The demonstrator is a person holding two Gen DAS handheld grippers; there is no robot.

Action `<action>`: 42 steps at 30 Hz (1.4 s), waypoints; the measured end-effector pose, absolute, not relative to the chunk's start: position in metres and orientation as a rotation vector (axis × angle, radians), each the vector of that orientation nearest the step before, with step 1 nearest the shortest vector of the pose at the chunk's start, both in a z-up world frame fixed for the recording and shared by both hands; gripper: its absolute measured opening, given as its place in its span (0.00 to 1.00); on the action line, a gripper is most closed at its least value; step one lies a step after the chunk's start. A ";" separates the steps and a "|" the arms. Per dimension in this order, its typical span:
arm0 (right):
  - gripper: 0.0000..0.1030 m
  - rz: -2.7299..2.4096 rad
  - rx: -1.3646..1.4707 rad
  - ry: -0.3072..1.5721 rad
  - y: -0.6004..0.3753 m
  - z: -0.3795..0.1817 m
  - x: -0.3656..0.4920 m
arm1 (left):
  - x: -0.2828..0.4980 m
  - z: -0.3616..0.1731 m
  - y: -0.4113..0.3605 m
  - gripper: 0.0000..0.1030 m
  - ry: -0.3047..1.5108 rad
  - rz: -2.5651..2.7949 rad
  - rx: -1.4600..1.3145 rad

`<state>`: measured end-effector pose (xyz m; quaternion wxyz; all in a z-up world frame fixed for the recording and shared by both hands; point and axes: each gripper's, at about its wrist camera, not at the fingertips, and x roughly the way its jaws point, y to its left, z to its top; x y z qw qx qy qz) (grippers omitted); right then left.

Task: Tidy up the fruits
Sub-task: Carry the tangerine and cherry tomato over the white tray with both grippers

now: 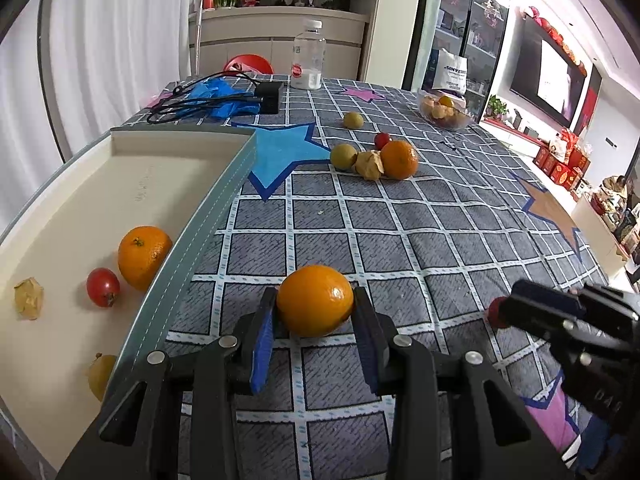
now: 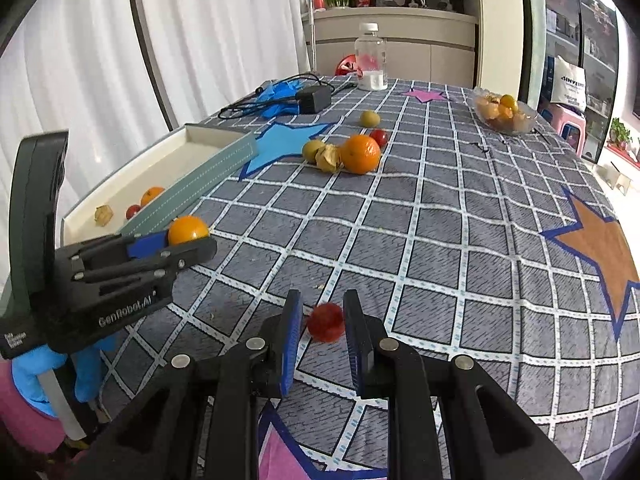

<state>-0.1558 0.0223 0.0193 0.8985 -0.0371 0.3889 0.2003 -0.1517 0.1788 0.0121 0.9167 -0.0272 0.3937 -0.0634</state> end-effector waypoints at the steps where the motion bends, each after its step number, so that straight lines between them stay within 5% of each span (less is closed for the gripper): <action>1: 0.22 0.415 -0.074 0.804 0.022 0.021 -0.155 | -0.153 0.013 0.179 0.39 0.810 -0.133 -0.054; 42: 0.22 0.682 0.001 0.894 0.163 0.060 -0.095 | -0.167 0.047 0.309 0.39 0.681 0.059 -0.167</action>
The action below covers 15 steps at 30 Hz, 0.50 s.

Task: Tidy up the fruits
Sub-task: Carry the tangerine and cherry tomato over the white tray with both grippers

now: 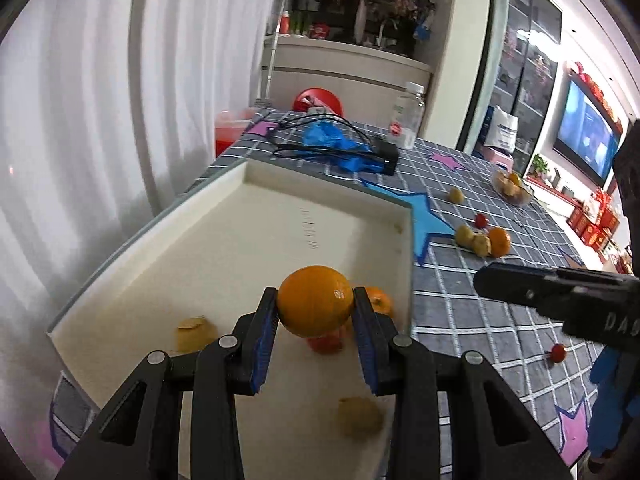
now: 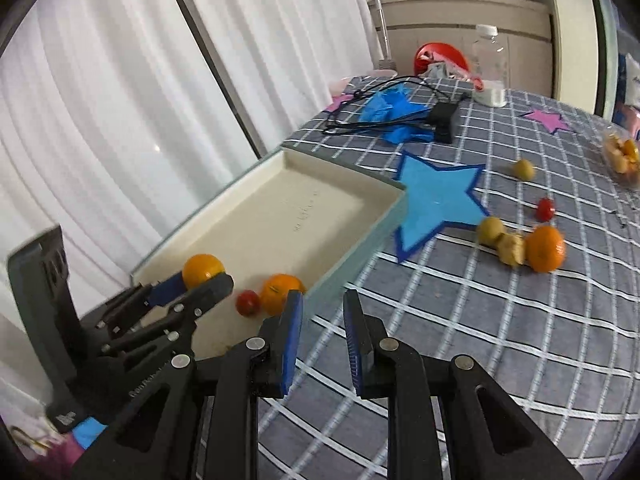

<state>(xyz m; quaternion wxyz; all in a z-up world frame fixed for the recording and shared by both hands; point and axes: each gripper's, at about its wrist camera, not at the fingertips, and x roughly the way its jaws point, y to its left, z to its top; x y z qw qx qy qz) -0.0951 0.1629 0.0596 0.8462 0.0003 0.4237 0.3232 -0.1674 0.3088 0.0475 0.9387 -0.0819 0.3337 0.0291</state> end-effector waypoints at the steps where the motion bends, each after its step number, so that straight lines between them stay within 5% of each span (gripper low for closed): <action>1: 0.22 0.695 0.016 0.901 0.165 0.061 -0.092 | -0.168 0.047 0.311 0.39 0.679 0.067 -0.166; 15: 0.22 0.790 0.120 0.975 0.199 0.063 -0.074 | -0.167 0.041 0.342 0.39 0.676 0.128 -0.191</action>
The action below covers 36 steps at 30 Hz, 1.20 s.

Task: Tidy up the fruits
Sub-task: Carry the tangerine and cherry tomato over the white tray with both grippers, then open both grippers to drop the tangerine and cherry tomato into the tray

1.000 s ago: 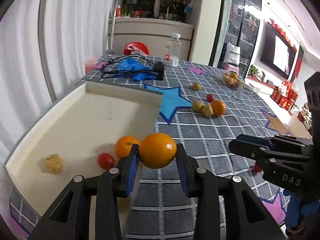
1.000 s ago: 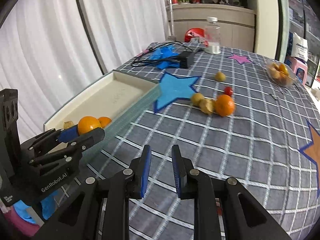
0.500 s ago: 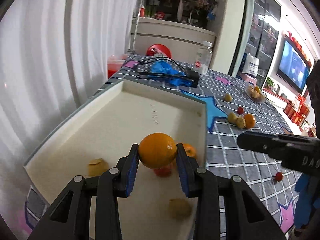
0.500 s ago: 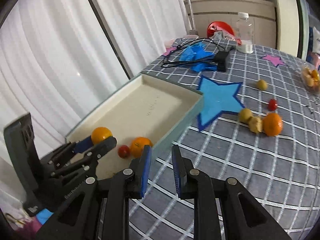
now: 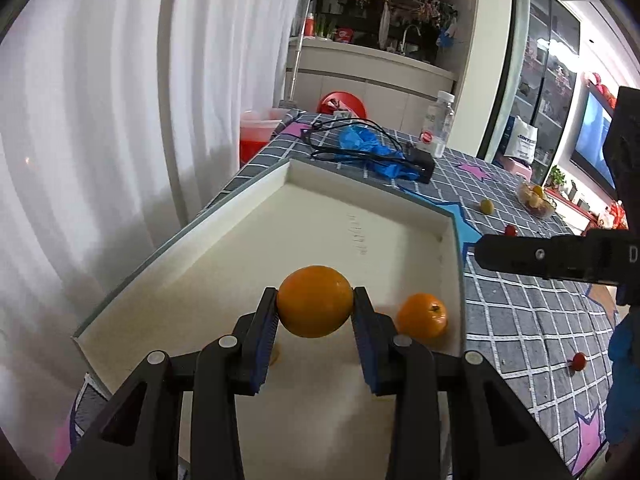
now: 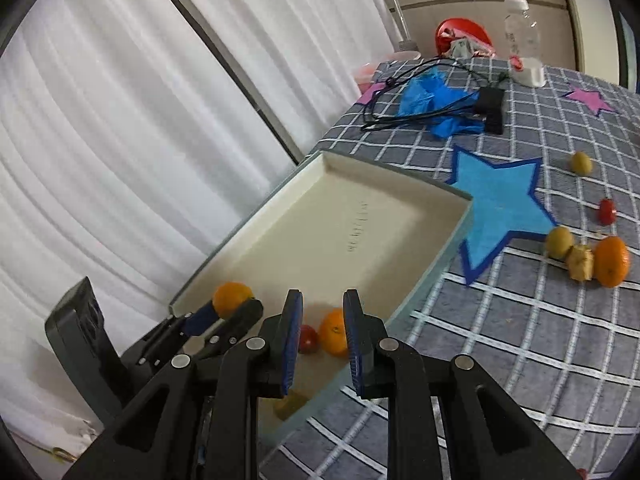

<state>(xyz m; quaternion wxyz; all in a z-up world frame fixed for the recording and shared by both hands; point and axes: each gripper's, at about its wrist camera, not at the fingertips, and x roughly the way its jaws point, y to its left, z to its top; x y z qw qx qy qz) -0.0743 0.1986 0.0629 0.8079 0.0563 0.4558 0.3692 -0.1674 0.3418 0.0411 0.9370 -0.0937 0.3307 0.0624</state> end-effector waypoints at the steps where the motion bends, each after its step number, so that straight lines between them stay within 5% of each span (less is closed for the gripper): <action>1: 0.22 0.798 0.128 0.983 0.202 0.063 -0.073 | -0.167 0.040 0.343 0.39 0.677 0.129 -0.194; 15: 0.23 0.807 0.187 1.043 0.216 0.060 -0.058 | -0.166 0.032 0.354 0.39 0.688 0.132 -0.219; 16: 0.31 0.793 0.173 1.047 0.213 0.060 -0.058 | -0.166 0.032 0.354 0.39 0.688 0.130 -0.218; 17: 0.59 0.776 0.162 1.053 0.207 0.060 -0.059 | -0.167 0.033 0.353 0.39 0.688 0.128 -0.217; 19: 0.88 0.718 0.137 1.036 0.188 0.063 -0.063 | -0.168 0.033 0.353 0.39 0.687 0.122 -0.215; 36: 0.87 0.266 -0.184 0.907 0.044 0.026 -0.140 | -0.167 0.034 0.340 0.39 0.698 0.119 -0.196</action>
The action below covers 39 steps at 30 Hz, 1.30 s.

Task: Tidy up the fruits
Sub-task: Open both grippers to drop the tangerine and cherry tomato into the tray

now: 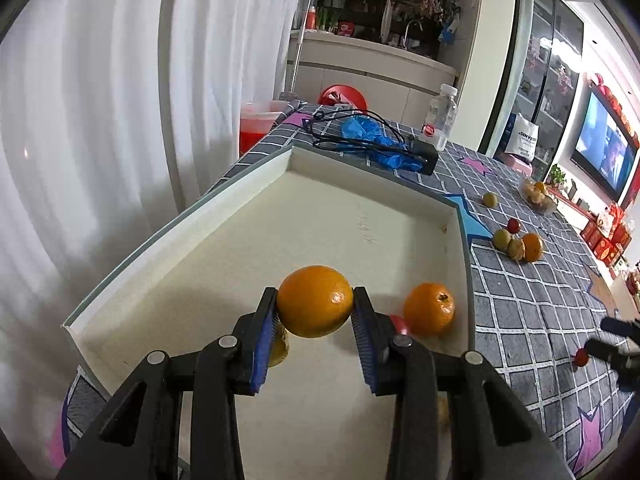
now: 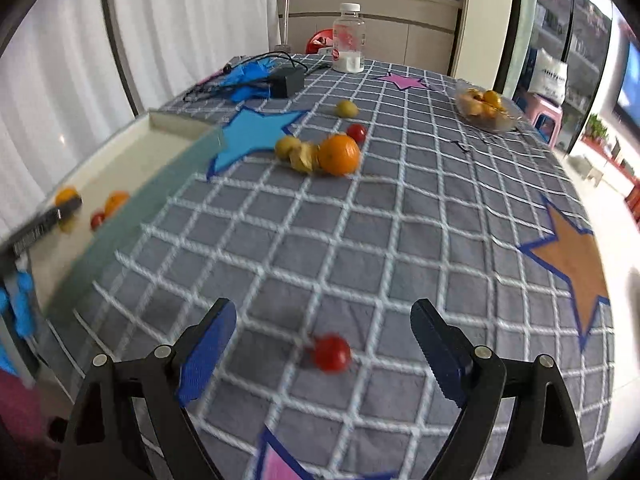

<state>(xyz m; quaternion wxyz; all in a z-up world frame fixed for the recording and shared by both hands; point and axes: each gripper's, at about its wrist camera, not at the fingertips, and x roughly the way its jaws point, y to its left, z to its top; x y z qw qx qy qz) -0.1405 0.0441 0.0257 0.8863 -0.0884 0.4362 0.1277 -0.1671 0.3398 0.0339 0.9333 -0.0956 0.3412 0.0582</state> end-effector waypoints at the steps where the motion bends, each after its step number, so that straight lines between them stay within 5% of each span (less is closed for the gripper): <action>1: 0.87 0.261 -0.204 0.906 0.043 0.023 -0.145 | -0.167 0.034 0.338 0.39 0.701 0.118 -0.191; 3: 0.76 0.250 -0.240 0.907 0.045 0.014 -0.148 | -0.166 0.034 0.334 0.39 0.707 0.114 -0.185; 5: 0.50 0.248 -0.230 0.928 0.046 0.005 -0.144 | -0.164 0.034 0.331 0.39 0.713 0.110 -0.185; 6: 0.48 0.261 -0.204 0.934 0.043 0.002 -0.143 | -0.164 0.034 0.330 0.39 0.715 0.107 -0.185; 8: 0.21 0.257 -0.170 0.920 0.041 0.003 -0.140 | -0.166 0.034 0.328 0.39 0.717 0.104 -0.182; 39: 0.23 0.715 0.019 0.948 0.225 0.050 -0.071 | -0.160 0.031 0.339 0.40 0.708 0.153 -0.163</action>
